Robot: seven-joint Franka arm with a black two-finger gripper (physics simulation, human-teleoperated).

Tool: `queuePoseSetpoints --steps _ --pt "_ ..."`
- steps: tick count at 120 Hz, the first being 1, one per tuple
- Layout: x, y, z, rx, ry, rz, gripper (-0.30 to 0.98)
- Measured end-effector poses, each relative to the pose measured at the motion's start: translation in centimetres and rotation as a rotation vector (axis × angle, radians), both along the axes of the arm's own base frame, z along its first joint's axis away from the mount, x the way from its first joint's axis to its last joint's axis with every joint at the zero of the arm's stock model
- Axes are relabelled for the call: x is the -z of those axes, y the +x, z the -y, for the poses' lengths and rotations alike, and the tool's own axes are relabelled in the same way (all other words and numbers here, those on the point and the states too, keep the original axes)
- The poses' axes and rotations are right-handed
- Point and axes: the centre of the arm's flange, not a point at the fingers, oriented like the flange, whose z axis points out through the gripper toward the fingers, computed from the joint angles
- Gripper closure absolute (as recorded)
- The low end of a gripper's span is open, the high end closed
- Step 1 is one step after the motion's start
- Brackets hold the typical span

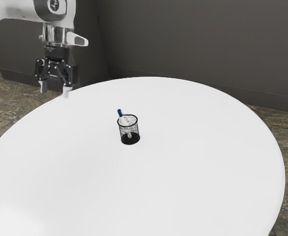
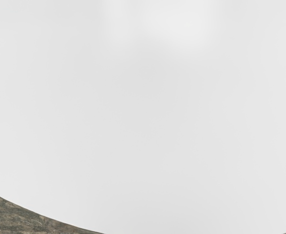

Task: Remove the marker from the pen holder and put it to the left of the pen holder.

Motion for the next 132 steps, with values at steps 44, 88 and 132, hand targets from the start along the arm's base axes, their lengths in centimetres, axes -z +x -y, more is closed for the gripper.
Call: queuePoseSetpoints --steps 44,88,132 --pt "-0.4 6.8 0.2 0.053 -0.013 0.379 0.02" --pt "12.7 13.7 -2.2 -0.015 -0.132 0.451 0.02" --pt "18.8 17.2 -2.8 -0.051 -0.253 0.484 0.02"
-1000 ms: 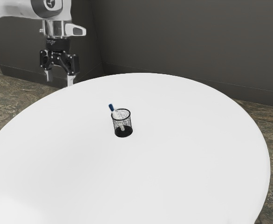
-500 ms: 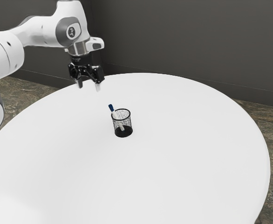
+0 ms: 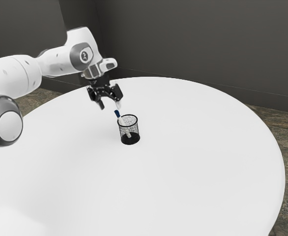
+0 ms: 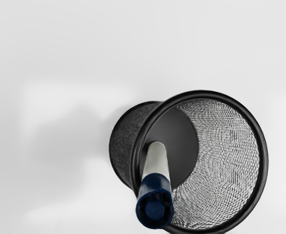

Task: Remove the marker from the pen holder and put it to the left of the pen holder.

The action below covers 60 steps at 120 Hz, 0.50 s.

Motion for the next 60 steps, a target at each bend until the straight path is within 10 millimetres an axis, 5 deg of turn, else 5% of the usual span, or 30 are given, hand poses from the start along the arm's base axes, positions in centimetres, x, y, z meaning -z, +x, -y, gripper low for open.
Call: queuePoseSetpoints --steps 60 --pt "3.4 1.3 0.7 0.018 -0.038 0.002 0.02"
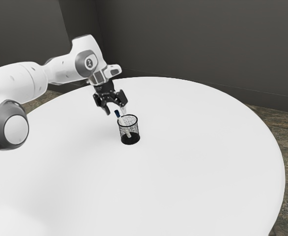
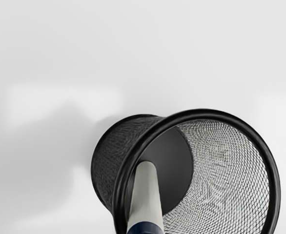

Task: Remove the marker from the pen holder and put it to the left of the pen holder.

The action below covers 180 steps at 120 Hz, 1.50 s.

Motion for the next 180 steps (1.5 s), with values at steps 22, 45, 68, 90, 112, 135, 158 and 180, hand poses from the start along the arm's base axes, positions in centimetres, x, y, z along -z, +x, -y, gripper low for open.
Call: queuePoseSetpoints --steps 22,45,68,90,112,135,158,180 --pt "0.0 0.1 0.0 0.001 0.000 0.005 0.39" --pt "-0.2 0.1 0.0 0.003 0.001 0.011 0.65" --pt "-1.0 0.1 0.5 0.010 0.003 0.025 0.74" --pt "-9.8 -1.0 0.7 0.017 0.052 0.122 0.77" --pt "-19.7 -5.1 -1.3 -0.006 0.181 0.203 0.78" --pt "-8.9 -3.5 -4.8 -0.012 0.285 0.308 0.79" --pt "-3.6 -2.6 -8.4 -0.032 0.350 0.504 0.79" --pt "-1.1 -2.1 -9.3 -0.023 0.379 0.602 0.79"
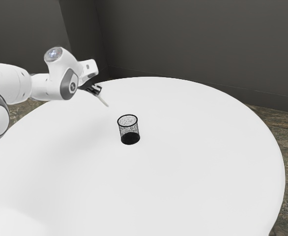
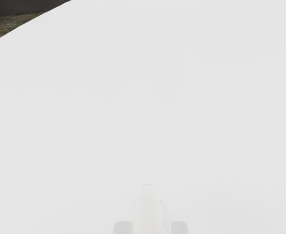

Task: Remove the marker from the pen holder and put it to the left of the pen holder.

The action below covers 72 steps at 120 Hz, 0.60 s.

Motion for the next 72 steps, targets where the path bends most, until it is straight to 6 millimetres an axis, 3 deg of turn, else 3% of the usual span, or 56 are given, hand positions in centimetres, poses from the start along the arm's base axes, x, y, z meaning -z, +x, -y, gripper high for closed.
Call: queuePoseSetpoints --steps 5,26,36,44,55,62,72 --pt "0.2 0.0 -0.1 0.005 0.007 0.012 0.77" --pt "0.9 -0.1 -0.1 0.033 0.027 0.034 0.39" --pt "-1.1 -0.1 0.3 0.046 0.013 0.009 0.27" --pt "-5.6 -0.7 1.5 0.063 -0.007 -0.049 0.20" --pt "-15.7 -2.8 4.3 0.098 0.010 -0.137 0.13" --pt "-19.7 -4.9 6.1 0.108 0.009 -0.206 0.11" --pt "-24.6 -8.1 10.8 0.133 0.029 -0.299 0.08"
